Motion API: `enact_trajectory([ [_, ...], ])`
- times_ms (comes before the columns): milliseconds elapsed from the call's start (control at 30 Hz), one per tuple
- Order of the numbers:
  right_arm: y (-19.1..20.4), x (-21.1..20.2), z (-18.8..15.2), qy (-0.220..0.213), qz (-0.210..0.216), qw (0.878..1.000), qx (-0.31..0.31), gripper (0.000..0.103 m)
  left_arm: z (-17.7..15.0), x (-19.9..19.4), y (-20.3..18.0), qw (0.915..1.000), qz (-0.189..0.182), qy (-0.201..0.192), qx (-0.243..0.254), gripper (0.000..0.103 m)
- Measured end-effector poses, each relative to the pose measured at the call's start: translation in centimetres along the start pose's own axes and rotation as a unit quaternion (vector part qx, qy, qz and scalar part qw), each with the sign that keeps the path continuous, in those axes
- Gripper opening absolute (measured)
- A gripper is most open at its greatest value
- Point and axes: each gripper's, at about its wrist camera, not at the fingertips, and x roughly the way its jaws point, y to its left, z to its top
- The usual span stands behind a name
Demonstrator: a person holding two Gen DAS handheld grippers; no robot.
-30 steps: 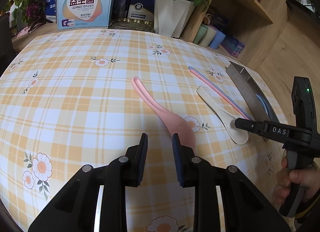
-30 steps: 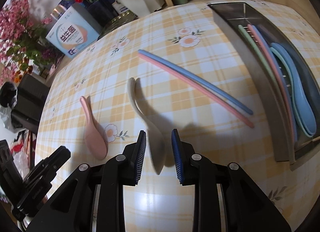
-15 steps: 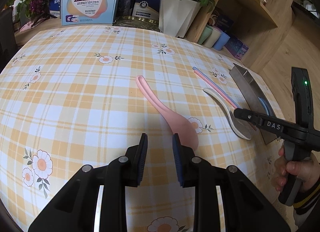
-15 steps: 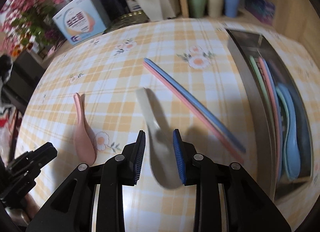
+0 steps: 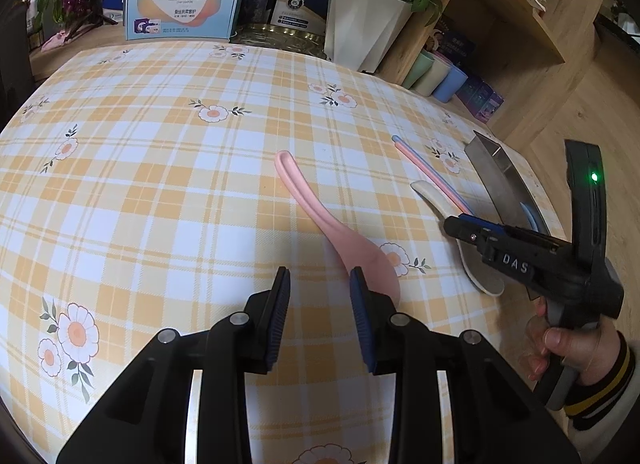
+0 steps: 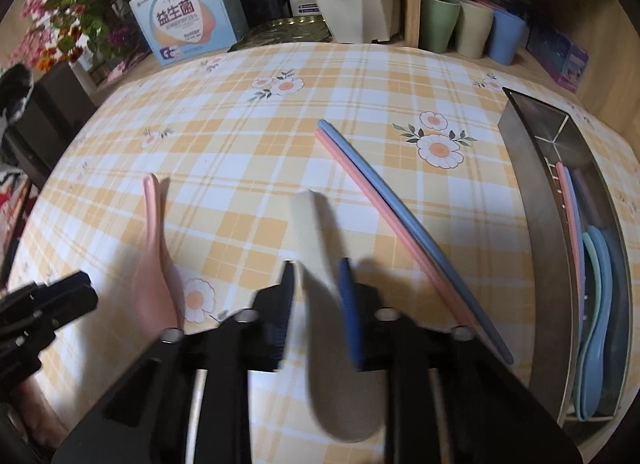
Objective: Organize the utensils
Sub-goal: 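Close the right tool on the white spoon while the left tool grasps the pink spoon handle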
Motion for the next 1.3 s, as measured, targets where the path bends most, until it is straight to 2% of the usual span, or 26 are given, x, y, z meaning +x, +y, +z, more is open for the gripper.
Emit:
enact_trajectory([
  [100, 0.0, -0.2, -0.3, -0.007, -0.003, 1.000, -0.002, 0.015, 0.2, 0.4, 0.2, 0.9999, -0.004, 0.006, -0.011, 0.030],
  [367, -1.1, -1.7, -1.4, -0.031, 0.027, 0.998, 0.043, 0.015, 1.4, 2.4, -0.3, 0.9978, -0.034, 0.036, -0.044, 0.031],
  [567, -1.8, -2.4, -1.7, -0.039, 0.042, 0.997, 0.053, 0.015, 2.7, 4.1, -1.0, 0.9972, -0.016, 0.046, -0.057, 0.031],
  [800, -2.5, -2.3, -2.3, -0.042, 0.057, 0.995, 0.069, 0.015, 2.8, 5.0, -1.9, 0.9951, -0.012, 0.063, -0.076, 0.031],
  [1000, -3.5, -2.5, -2.8, -0.047, 0.070, 0.993, 0.086, 0.015, 3.0, 5.6, -2.6, 0.9944, 0.007, 0.068, -0.081, 0.031],
  [1067, -3.8, -2.7, -2.9, -0.050, 0.072, 0.992, 0.090, 0.015, 3.0, 5.6, -2.7, 0.9942, 0.004, 0.067, -0.084, 0.024],
  [1100, -4.0, -2.8, -2.9, -0.051, 0.074, 0.992, 0.092, 0.015, 3.0, 5.5, -3.1, 0.9951, 0.014, 0.065, -0.074, 0.012],
  [1167, -4.2, -3.0, -2.9, -0.054, 0.076, 0.991, 0.094, 0.015, 3.0, 5.3, -3.6, 0.9964, 0.031, 0.060, -0.052, 0.010],
  [1300, -4.6, -3.2, -2.9, -0.058, 0.080, 0.990, 0.101, 0.015, 3.1, 5.2, -4.7, 0.9966, 0.033, 0.069, -0.030, 0.010],
])
